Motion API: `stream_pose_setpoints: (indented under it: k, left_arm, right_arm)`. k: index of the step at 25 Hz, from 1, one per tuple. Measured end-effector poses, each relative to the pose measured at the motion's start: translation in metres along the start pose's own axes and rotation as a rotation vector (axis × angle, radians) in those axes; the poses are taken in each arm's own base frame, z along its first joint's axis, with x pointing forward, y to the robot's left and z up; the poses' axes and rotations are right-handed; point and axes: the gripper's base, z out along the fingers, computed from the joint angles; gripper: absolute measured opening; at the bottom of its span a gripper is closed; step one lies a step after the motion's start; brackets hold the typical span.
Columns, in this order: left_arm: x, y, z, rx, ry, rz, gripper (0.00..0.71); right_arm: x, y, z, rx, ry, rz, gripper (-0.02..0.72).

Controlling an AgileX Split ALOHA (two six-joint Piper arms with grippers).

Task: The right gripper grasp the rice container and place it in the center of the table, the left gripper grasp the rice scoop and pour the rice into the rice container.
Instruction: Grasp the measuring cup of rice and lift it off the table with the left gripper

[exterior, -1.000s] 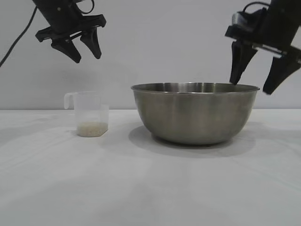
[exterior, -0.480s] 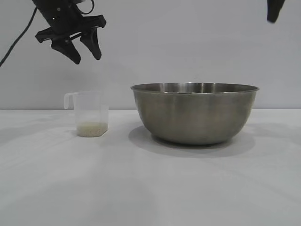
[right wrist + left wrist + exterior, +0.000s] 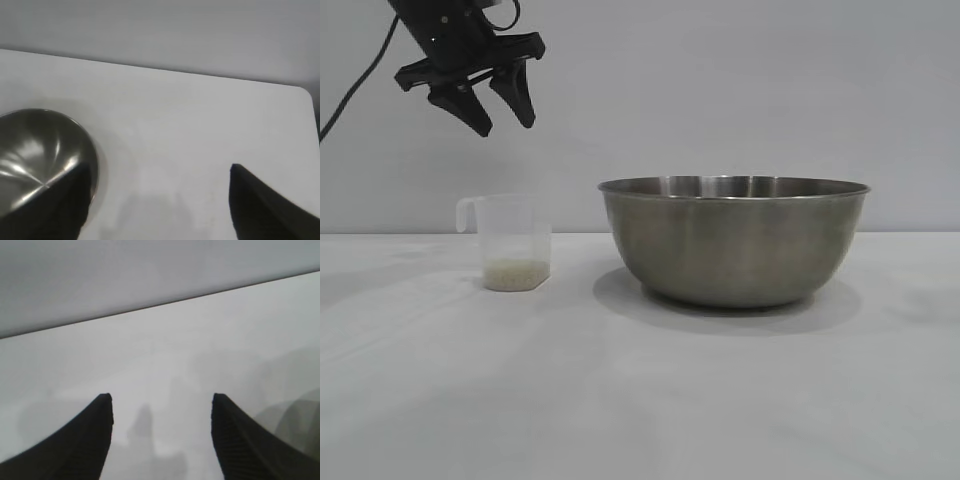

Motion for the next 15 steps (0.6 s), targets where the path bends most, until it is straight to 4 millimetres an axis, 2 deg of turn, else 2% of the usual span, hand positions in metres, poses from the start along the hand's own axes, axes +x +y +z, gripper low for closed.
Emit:
stream_pose_setpoints:
  k: [6,10,11,15]
  left_arm:
    - [0.0,0.0,0.0,0.0,0.0,0.0,0.382]
    - [0.0,0.0,0.0,-0.001,0.0,0.002,0.382]
    - [0.0,0.0,0.0,-0.002,0.001,0.003,0.382]
    - [0.0,0.0,0.0,-0.005,0.002,0.008,0.382]
  right_arm:
    - [0.06,0.005,-0.031,-0.017,-0.057,0.012,0.49]
    - [0.093,0.007,-0.049,-0.025,-0.11,0.016,0.49]
    - [0.101,0.008,-0.052,-0.026,-0.114,0.015,0.441]
    - [0.138,0.009,-0.066,-0.025,-0.139,0.008,0.436]
